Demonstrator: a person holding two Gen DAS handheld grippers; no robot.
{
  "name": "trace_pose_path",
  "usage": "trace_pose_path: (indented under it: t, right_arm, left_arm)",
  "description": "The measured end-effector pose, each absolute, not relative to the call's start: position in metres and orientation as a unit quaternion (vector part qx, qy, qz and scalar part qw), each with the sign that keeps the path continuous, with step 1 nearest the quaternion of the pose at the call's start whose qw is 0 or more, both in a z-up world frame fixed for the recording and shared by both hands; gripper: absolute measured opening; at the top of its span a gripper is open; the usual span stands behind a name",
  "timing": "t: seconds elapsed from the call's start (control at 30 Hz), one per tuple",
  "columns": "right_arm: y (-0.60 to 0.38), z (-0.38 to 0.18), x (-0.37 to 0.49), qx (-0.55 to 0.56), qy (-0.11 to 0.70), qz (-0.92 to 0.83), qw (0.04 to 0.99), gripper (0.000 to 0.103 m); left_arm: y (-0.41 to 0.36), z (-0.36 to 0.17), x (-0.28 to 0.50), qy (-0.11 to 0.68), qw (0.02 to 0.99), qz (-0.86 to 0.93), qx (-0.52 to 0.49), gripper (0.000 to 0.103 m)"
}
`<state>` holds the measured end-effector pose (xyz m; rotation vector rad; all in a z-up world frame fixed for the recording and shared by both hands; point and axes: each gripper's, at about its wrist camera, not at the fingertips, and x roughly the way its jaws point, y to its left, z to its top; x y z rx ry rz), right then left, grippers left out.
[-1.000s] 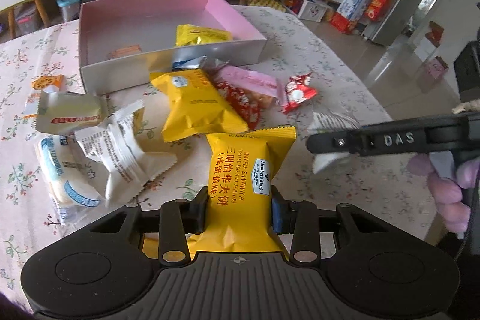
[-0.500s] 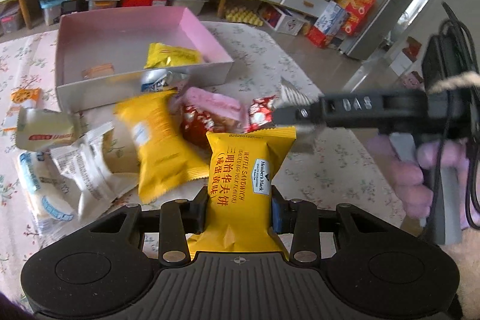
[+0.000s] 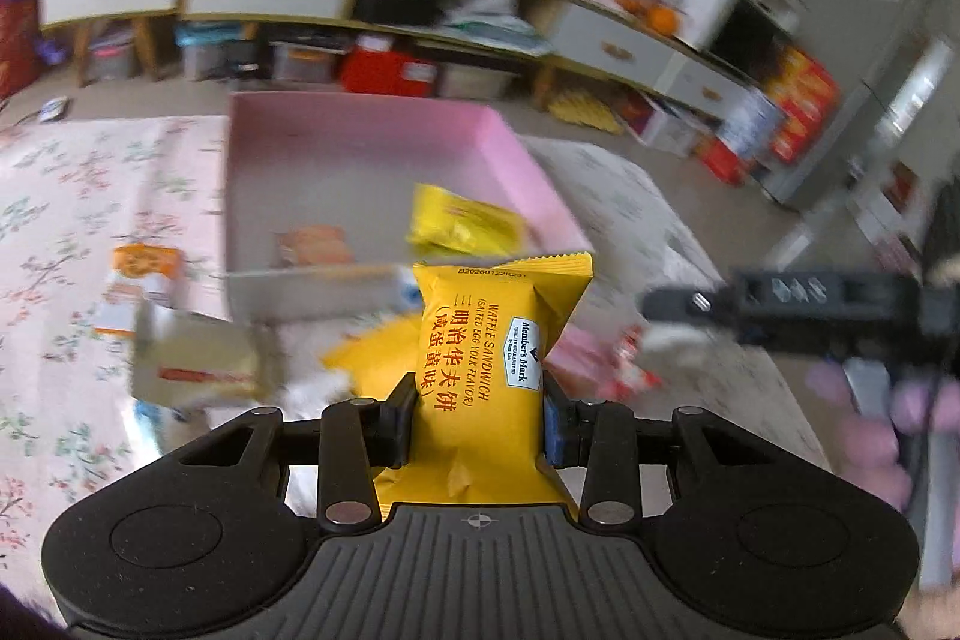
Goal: Organize snacks
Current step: 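Lift both packets into the pink box and open both grippers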
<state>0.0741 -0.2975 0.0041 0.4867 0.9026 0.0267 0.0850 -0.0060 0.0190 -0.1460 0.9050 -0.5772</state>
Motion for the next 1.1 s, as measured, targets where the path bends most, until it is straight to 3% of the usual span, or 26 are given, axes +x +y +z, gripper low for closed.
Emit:
trace_pose_path:
  t: [0.87, 1.1]
  right_arm:
    - [-0.262, -0.007, 0.188, 0.258, 0.365, 0.006, 0.895, 0.023]
    - [-0.262, -0.019, 0.207, 0.208, 0.352, 0.006, 0.913, 0.023]
  left_arm:
    - [0.002, -0.009, 0.209, 0.374, 0.9, -0.197, -0.109, 0.036]
    - [-0.009, -0.023, 0.224, 0.358, 0.908, -0.187, -0.109, 0.037]
